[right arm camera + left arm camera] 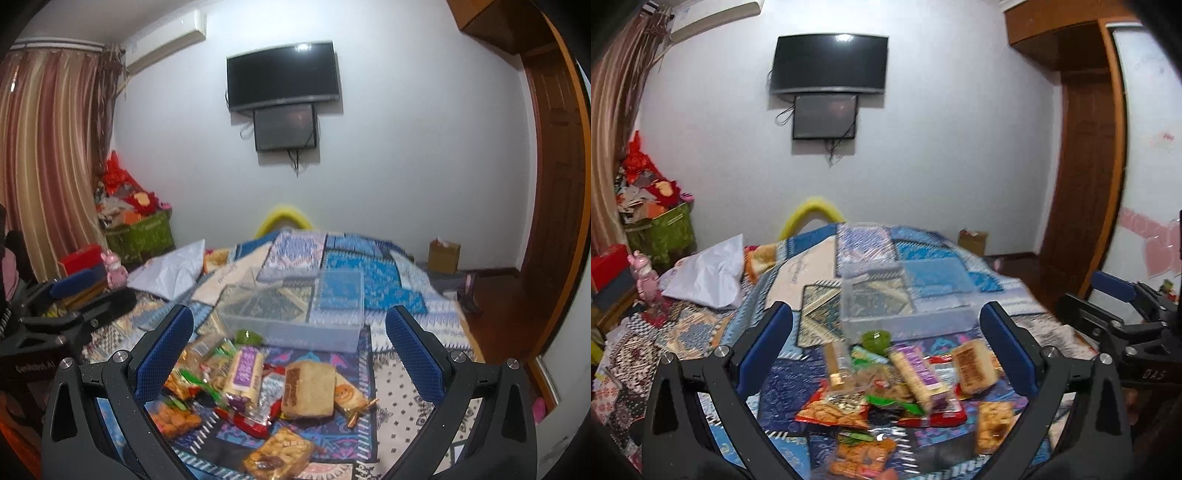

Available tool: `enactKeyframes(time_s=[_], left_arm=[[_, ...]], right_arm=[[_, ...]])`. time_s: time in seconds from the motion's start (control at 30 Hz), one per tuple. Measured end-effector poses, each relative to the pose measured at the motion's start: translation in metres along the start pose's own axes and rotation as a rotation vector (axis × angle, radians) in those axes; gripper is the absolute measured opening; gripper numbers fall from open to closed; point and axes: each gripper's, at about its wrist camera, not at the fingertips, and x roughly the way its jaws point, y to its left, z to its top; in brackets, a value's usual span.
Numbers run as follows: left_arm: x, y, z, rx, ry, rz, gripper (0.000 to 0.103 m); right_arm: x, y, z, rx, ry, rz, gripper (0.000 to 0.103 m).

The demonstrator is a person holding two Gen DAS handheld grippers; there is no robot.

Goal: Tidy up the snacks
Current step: 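Grasp the yellow wafer roll with the left gripper while the right gripper grasps the bread slice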

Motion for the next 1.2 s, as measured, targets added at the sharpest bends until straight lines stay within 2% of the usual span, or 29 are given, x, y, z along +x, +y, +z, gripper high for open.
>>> enactKeyframes(time_s=[0.13,0.2,0.27,0.33,0.47,0.53,0.77,0.87,1.03,1.2], left_arm=[[0.03,0.01,-0.011,-0.004,0.08,0.002,0.102],[0.041,0.016,-0.017,-0.014,0.114,-0.004,0.092],[0.057,0.022,-0.025,-0.03,0.167,-0.005,0.086],[0.072,0.031,-0.033,-0.059,0.222,-0.008,0.079],[0.098,0.047,-0.046,-0.095,0.307,0.006,0.07],[0.112,0.055,-0.05,-0.106,0.358,0.004,0.063],[0.15,0.074,-0.053,-0.122,0.498,-0.027,0.055],[0.17,0.08,-0.054,-0.112,0.552,-0.043,0.055],[0.203,0.089,-0.065,-0.15,0.67,-0.1,0.052],[0.215,0.084,-0.066,-0.111,0.692,-0.105,0.052]], right_arm=[[0.025,-0.013,-0.012,0.027,0.089,-0.007,0.103],[0.037,-0.019,-0.019,0.023,0.137,-0.04,0.103],[0.051,-0.025,-0.028,0.03,0.195,-0.047,0.103],[0.06,-0.03,-0.033,0.048,0.237,-0.034,0.095],[0.077,-0.039,-0.044,0.082,0.306,-0.016,0.087],[0.083,-0.043,-0.05,0.089,0.332,-0.012,0.079],[0.102,-0.045,-0.055,0.101,0.387,0.03,0.069],[0.111,-0.044,-0.059,0.113,0.414,0.063,0.069],[0.129,-0.042,-0.065,0.114,0.461,0.083,0.069],[0.139,-0.048,-0.073,0.139,0.496,0.113,0.068]])
